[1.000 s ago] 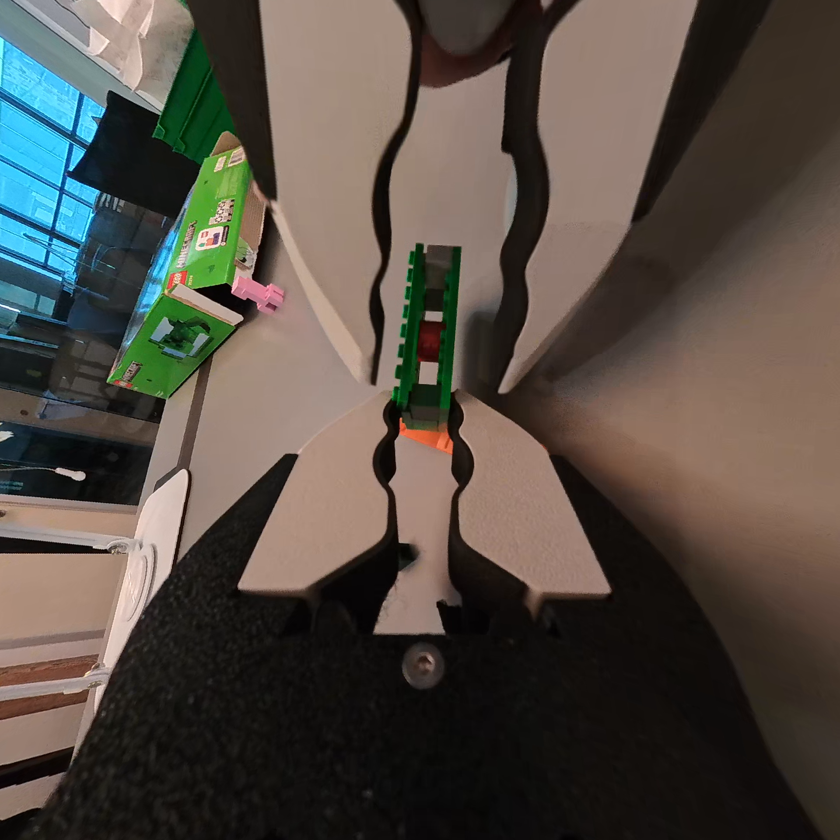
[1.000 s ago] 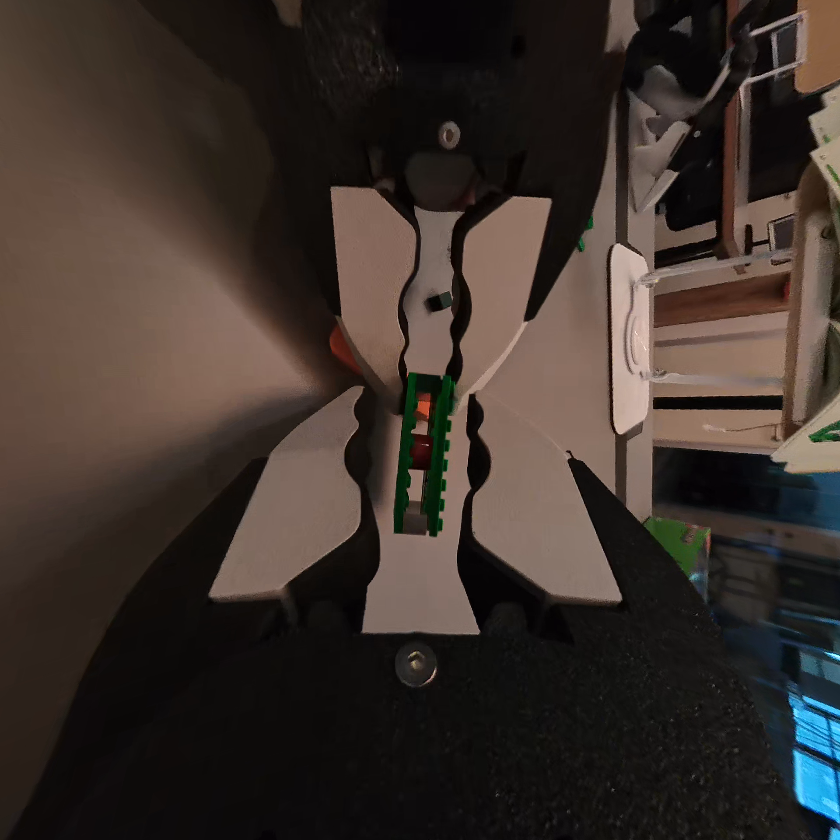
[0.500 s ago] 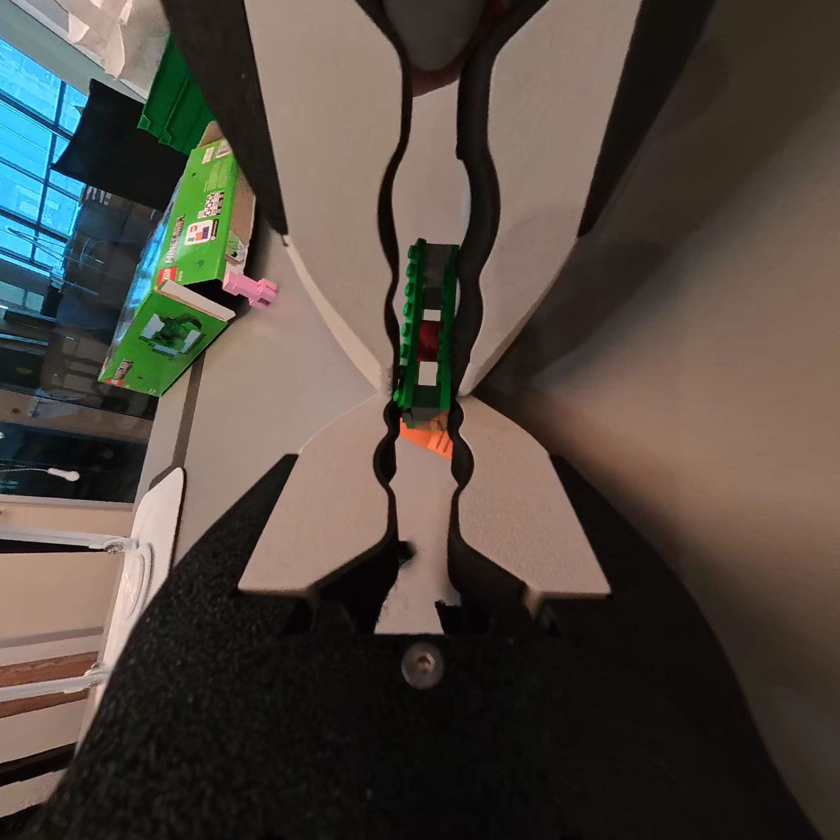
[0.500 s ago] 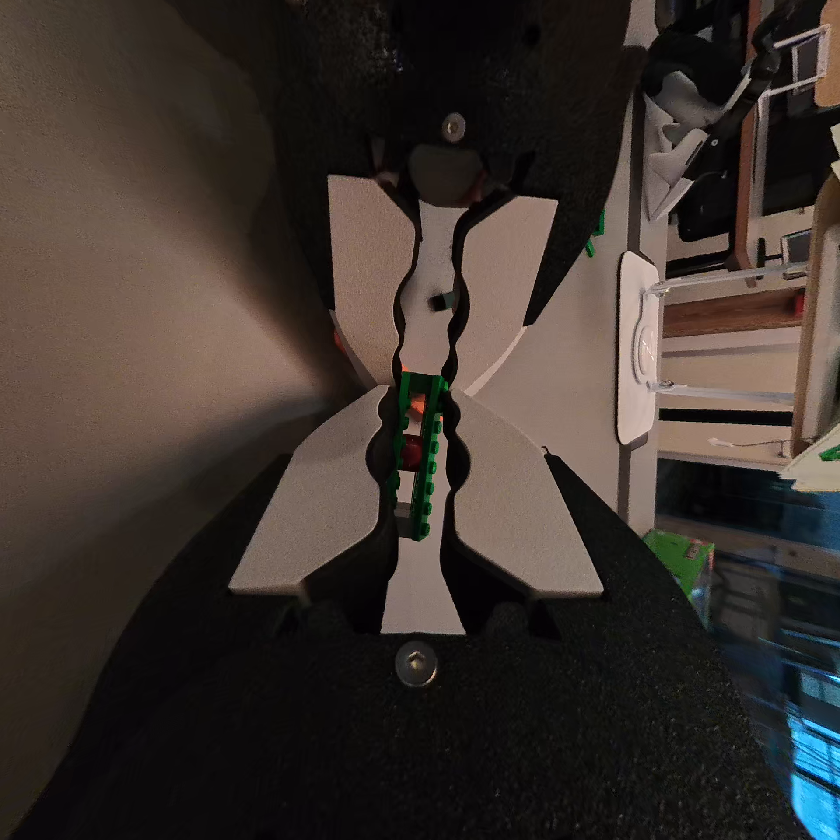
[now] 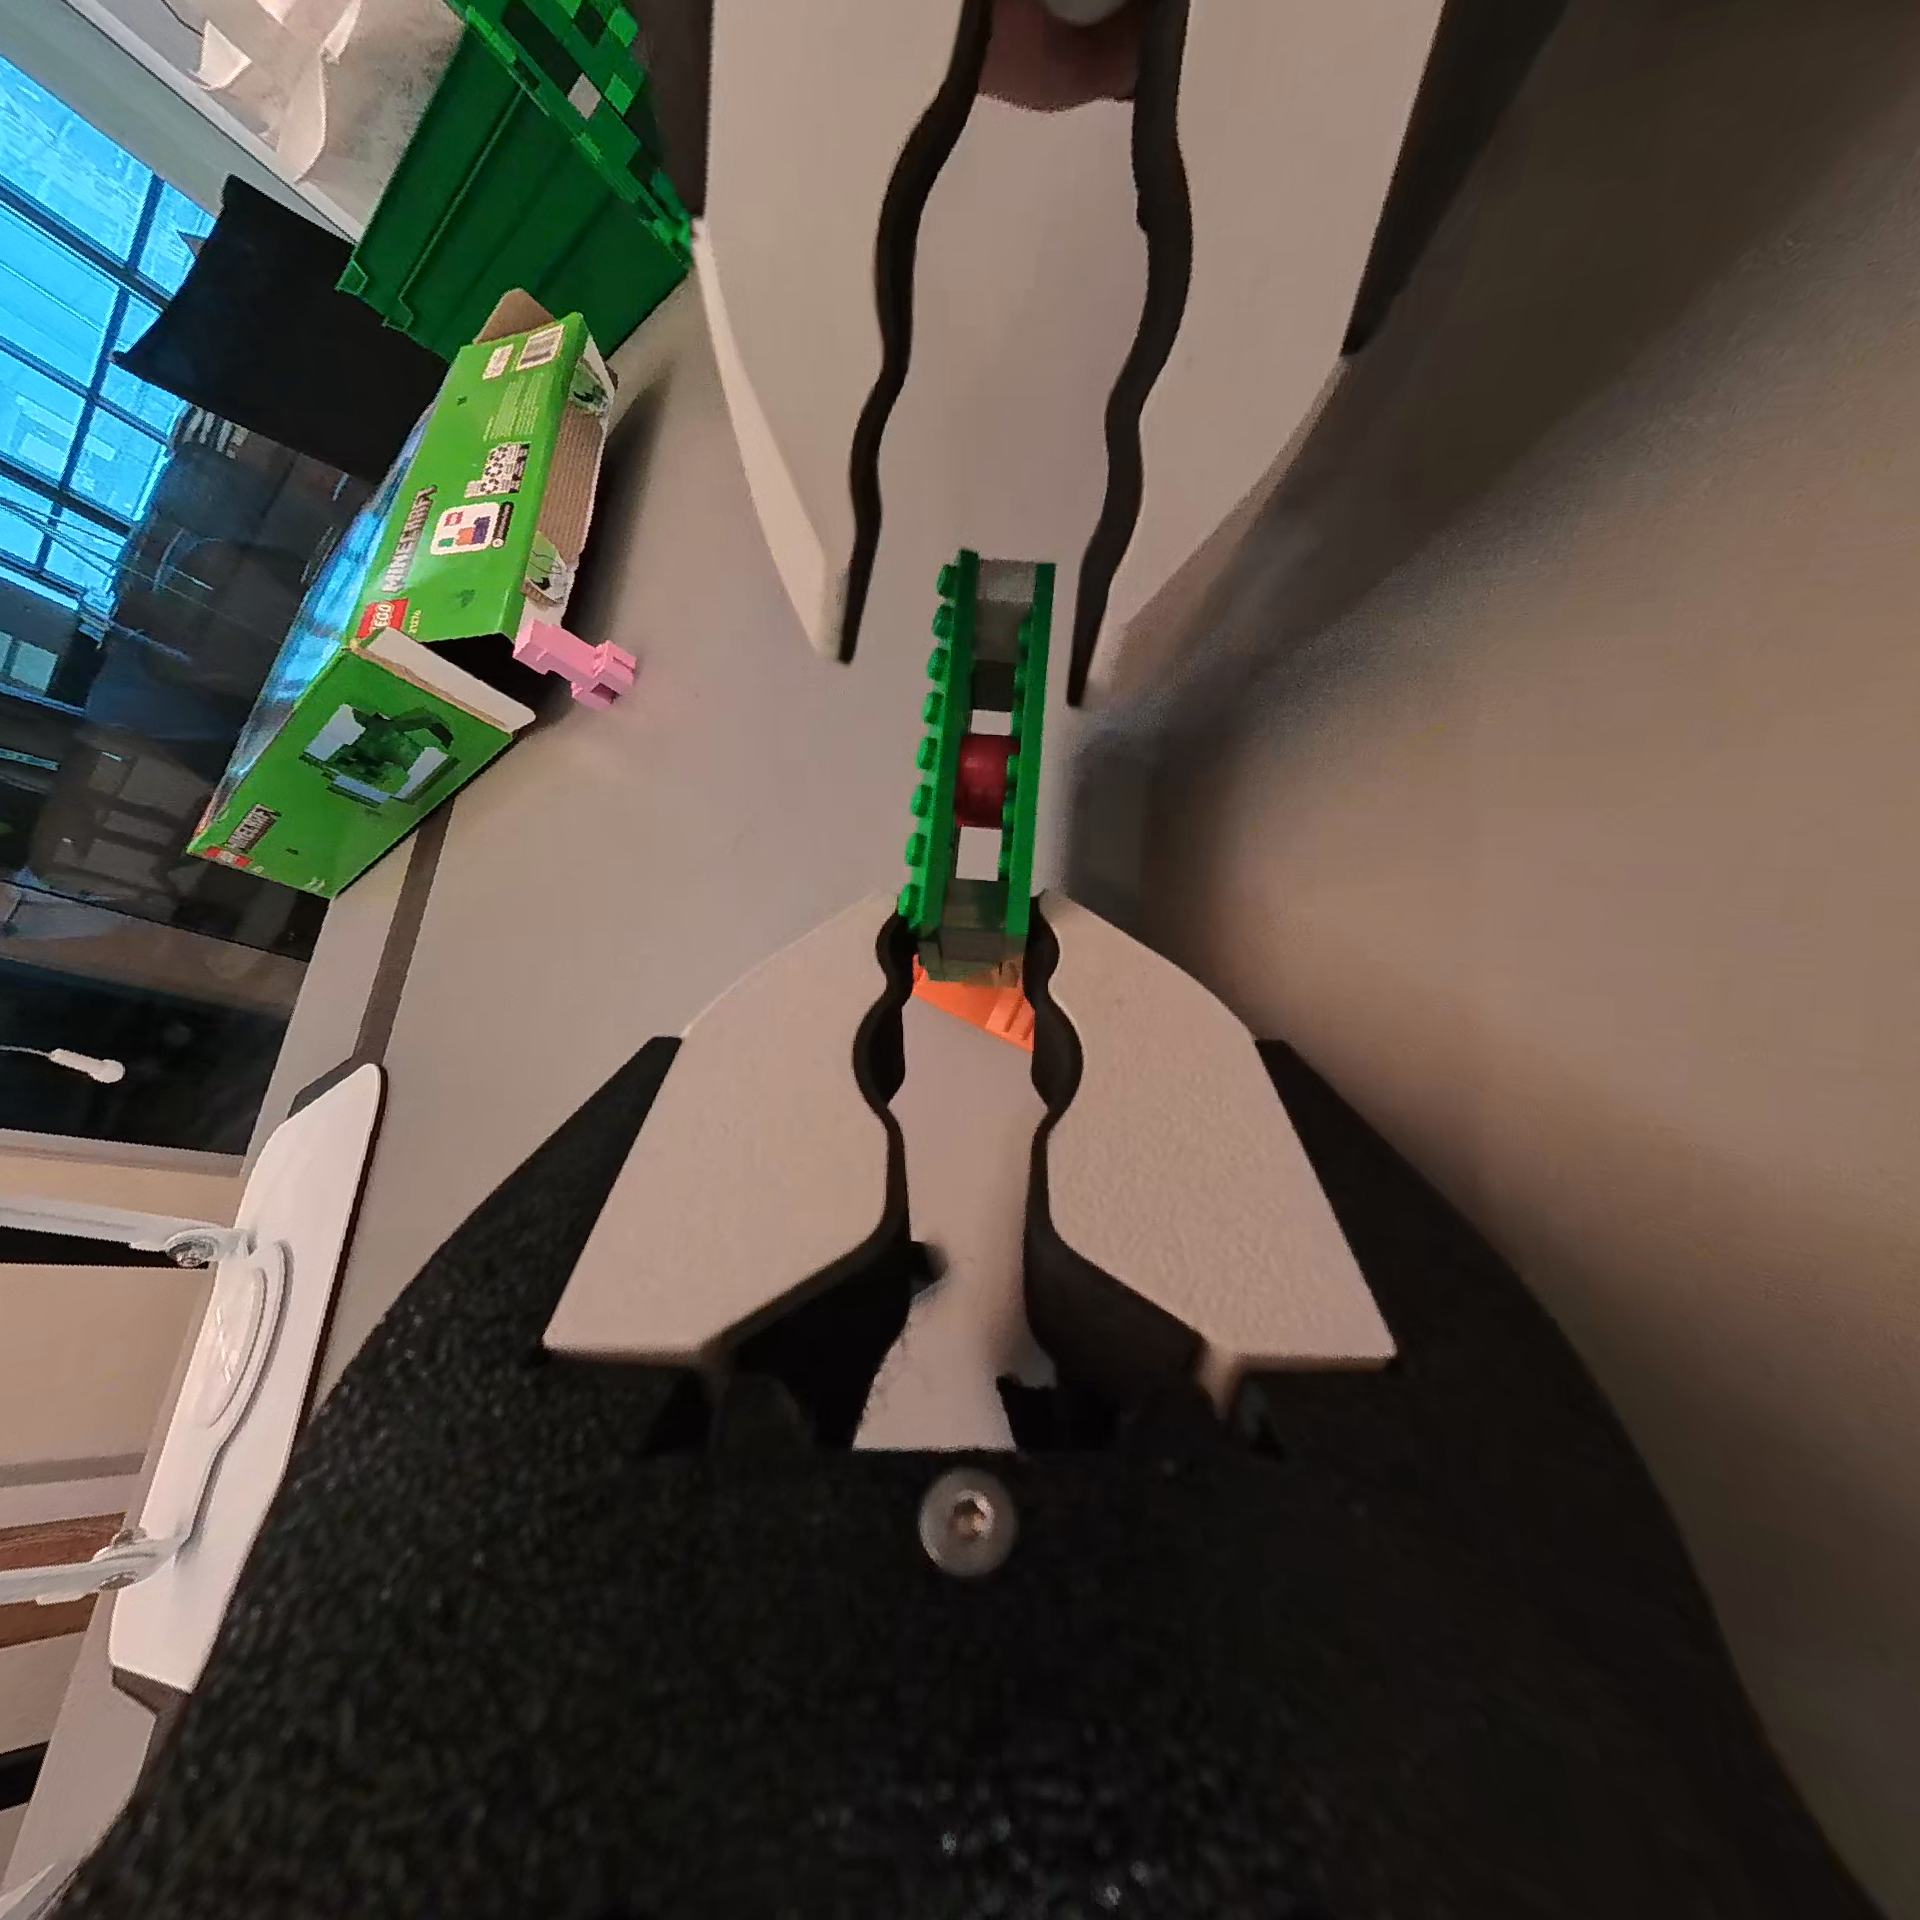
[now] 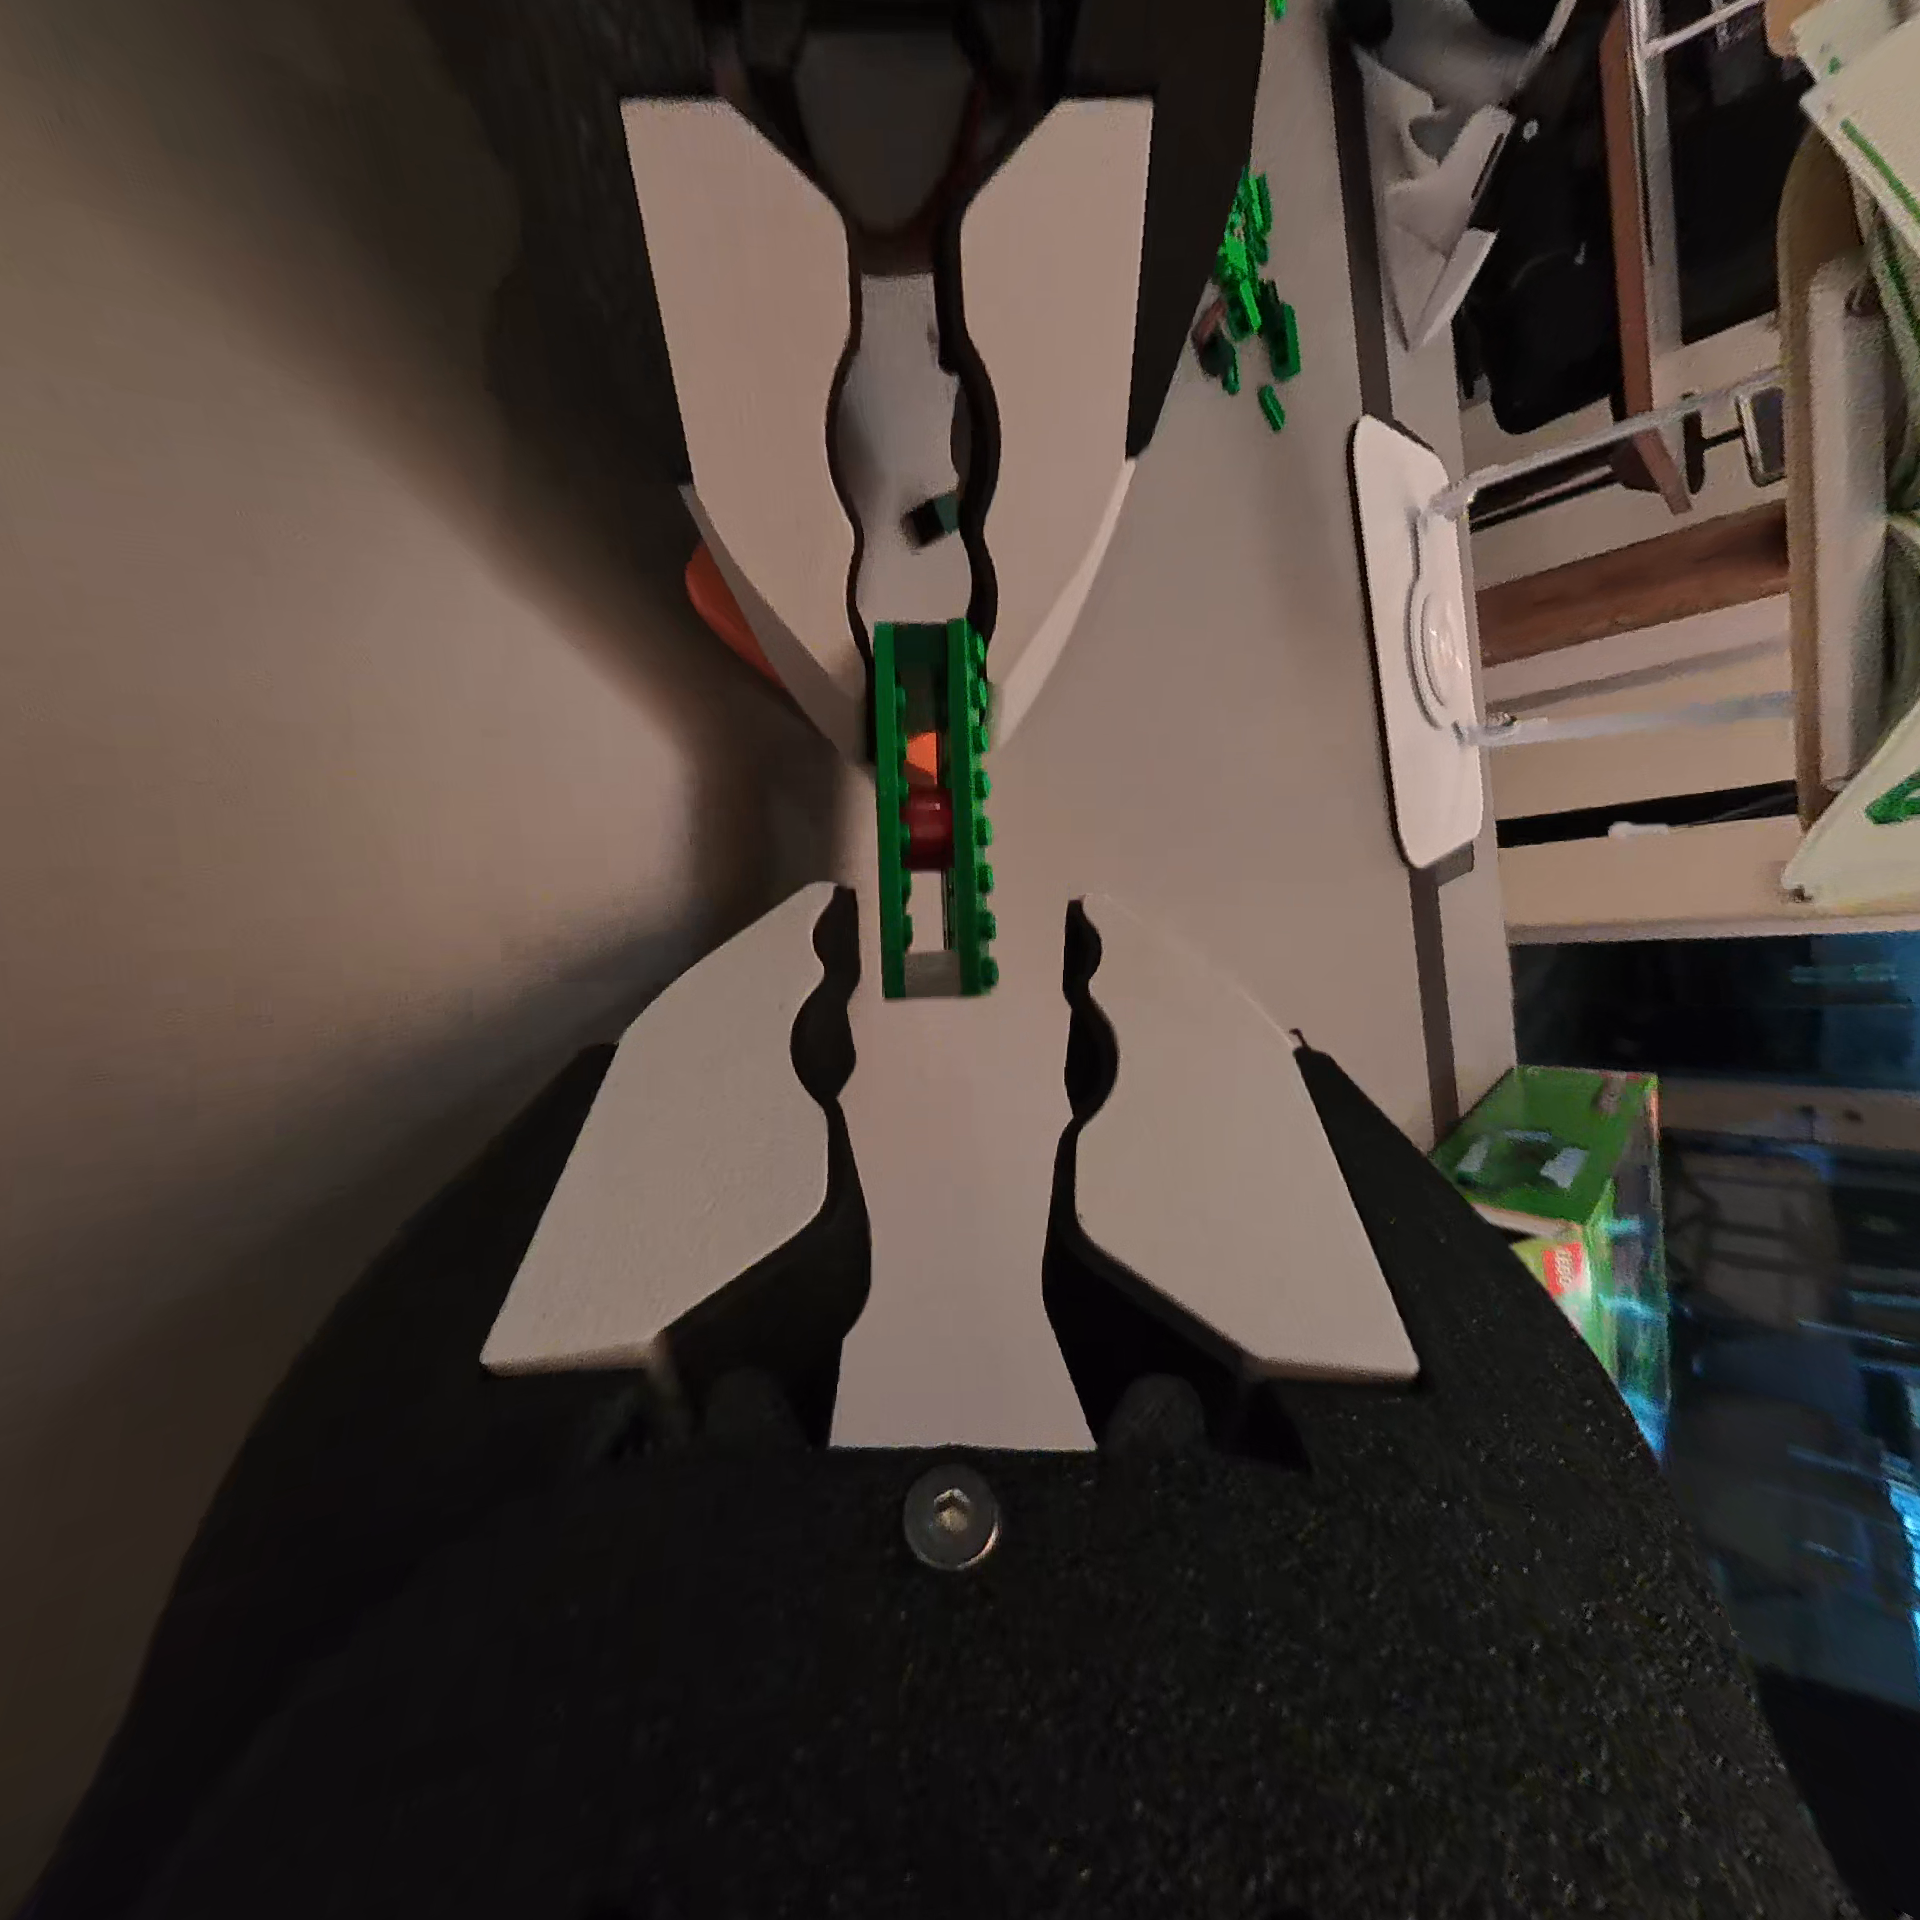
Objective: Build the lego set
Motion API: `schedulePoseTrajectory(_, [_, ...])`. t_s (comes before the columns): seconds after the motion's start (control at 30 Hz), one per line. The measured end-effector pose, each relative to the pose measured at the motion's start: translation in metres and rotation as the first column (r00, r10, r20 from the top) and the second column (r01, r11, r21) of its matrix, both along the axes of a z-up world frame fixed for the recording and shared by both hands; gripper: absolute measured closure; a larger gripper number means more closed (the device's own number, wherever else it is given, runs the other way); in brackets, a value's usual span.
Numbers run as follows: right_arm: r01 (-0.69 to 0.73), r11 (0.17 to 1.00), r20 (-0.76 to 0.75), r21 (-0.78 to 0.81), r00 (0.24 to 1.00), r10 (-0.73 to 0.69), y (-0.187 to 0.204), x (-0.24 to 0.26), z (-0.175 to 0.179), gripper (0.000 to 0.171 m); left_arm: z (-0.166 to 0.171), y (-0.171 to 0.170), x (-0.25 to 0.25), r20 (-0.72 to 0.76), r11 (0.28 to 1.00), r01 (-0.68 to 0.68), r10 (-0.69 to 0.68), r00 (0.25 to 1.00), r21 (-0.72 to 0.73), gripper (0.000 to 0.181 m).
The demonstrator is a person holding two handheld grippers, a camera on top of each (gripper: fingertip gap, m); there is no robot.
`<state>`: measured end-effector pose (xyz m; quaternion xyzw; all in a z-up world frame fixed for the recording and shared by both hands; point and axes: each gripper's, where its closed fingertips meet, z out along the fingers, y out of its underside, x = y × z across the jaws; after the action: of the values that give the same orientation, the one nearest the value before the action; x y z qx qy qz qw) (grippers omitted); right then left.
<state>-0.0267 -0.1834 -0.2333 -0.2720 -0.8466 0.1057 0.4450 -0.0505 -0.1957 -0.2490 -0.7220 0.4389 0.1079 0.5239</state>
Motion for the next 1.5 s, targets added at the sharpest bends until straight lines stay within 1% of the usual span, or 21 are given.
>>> schedulePoseTrajectory(0.03, [0.003,1.000,0.004,0.004,1.000,-0.003,0.002,0.002,0.000,0.136,0.000,0.000,0.000,0.001,1.000,0.001,-0.001,1.000,0.001,0.162])
schedulePoseTrajectory(0.13, [-0.018,1.000,0.027,0.003,0.999,0.018,0.001,0.005,-0.003,0.151,0.000,0.000,0.000,0.000,1.000,0.002,-0.002,1.000,0.006,0.162])
schedulePoseTrajectory(0.2, [-0.026,0.999,0.040,0.020,0.999,0.025,0.001,0.005,-0.005,0.151,0.000,0.000,0.000,-0.015,1.000,0.003,-0.003,1.000,0.009,0.162])
schedulePoseTrajectory(0.47, [-0.041,0.999,0.082,-0.003,0.996,0.042,0.002,0.007,-0.011,0.151,-0.001,-0.002,0.002,-0.067,0.999,0.028,-0.026,0.997,0.028,0.162])
schedulePoseTrajectory(0.53, [-0.044,0.999,0.072,-0.018,0.996,0.046,0.003,0.006,-0.010,0.151,0.000,-0.002,0.002,-0.057,0.999,0.030,-0.027,0.998,0.039,0.157])
schedulePoseTrajectory(0.6, [-0.038,0.998,0.069,-0.043,0.997,0.041,0.004,0.006,-0.008,0.151,0.006,0.001,0.000,-0.075,0.994,0.011,-0.003,0.997,0.110,0.153])
schedulePoseTrajectory(0.63, [-0.035,0.998,0.073,-0.060,0.997,0.039,0.005,0.006,-0.009,0.151,0.009,0.003,-0.002,-0.108,0.987,0.003,0.014,0.994,0.158,0.147])
schedulePoseTrajectory(0.77, [-0.029,0.996,0.084,-0.088,0.996,0.037,0.009,0.008,-0.013,0.151,0.016,0.000,0.003,-0.199,0.966,0.050,0.001,0.980,0.252,0.146])
schedulePoseTrajectory(0.9, [-0.040,0.995,0.086,-0.093,0.995,0.048,0.009,0.009,-0.012,0.151,0.014,-0.004,0.008,-0.209,0.964,0.098,-0.046,0.977,0.247,0.157])
schedulePoseTrajectory(1.0, [-0.050,0.996,0.098,-0.076,0.994,0.057,0.008,0.010,-0.015,0.151,0.011,-0.006,0.010,-0.206,0.970,0.113,-0.069,0.976,0.213,0.159])
schedulePoseTrajectory(1.2, [-0.054,0.996,0.101,-0.071,0.993,0.061,0.008,0.012,-0.019,0.152,0.006,-0.007,0.010,-0.112,0.991,0.087,-0.076,0.991,0.099,0.163])
schedulePoseTrajectory(1.3, [-0.057,0.995,0.074,-0.084,0.995,0.064,0.007,0.012,-0.019,0.152,0.005,-0.006,0.010,-0.101,0.993,0.083,-0.074,0.992,0.088,0.163])
schedulePoseTrajectory(1.37, [-0.074,0.996,0.016,-0.048,0.997,0.075,0.008,0.012,-0.016,0.149,0.005,-0.006,0.011,-0.101,0.993,0.084,-0.075,0.992,0.087,0.163])
schedulePoseTrajectory(1.5, [-0.107,0.994,0.008,0.031,0.994,0.106,0.009,0.017,-0.018,0.152,0.005,-0.007,0.014,-0.105,0.991,0.096,-0.086,0.991,0.098,0.163])
